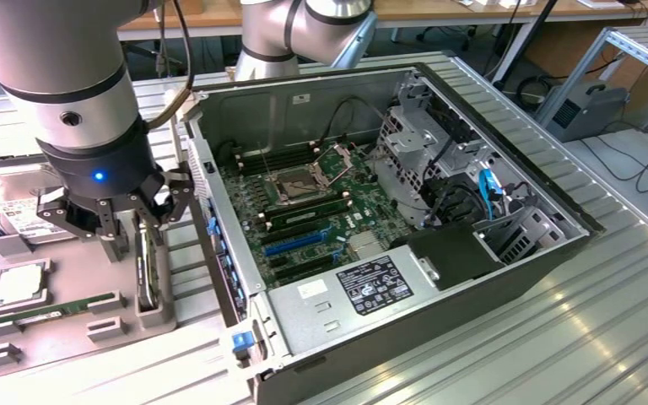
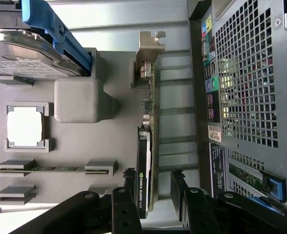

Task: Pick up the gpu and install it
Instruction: 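Pick up the gpu and move the gpu toward the slot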

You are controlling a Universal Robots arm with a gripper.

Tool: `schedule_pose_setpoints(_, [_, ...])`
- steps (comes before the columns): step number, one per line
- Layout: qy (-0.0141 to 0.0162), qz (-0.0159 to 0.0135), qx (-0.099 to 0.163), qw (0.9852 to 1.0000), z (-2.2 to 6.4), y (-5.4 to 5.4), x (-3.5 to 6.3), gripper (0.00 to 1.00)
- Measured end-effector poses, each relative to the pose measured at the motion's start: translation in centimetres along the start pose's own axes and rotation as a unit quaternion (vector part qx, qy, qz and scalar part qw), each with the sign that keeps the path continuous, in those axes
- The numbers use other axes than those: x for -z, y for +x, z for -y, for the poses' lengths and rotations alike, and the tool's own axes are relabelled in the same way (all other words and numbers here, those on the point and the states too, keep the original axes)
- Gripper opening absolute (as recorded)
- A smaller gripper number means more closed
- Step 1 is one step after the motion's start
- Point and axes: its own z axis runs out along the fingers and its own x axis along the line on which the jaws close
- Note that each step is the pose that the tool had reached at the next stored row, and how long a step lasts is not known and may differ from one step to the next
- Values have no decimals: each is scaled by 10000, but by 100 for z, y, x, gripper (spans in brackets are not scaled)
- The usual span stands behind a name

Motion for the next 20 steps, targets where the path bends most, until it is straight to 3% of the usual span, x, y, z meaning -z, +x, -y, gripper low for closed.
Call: schedule_pose_setpoints(20, [12,1,0,10000,-3,2,-58,42])
